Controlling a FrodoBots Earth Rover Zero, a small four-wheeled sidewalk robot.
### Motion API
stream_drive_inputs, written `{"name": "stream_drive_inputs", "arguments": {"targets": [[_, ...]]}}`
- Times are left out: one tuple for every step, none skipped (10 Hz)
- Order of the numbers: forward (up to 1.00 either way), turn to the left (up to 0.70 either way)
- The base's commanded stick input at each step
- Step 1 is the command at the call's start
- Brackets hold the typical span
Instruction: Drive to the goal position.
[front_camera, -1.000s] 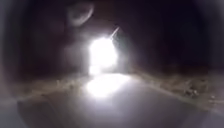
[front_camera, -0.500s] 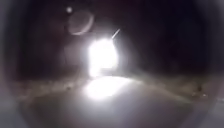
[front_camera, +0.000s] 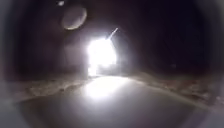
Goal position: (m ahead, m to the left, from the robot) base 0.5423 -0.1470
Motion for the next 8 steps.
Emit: {"name": "stream_drive_inputs", "arguments": {"targets": [[1.0,0.0],[1.0,0.0],[1.0,0.0],[1.0,0.0],[1.0,0.0],[1.0,0.0],[1.0,0.0],[1.0,0.0]]}}
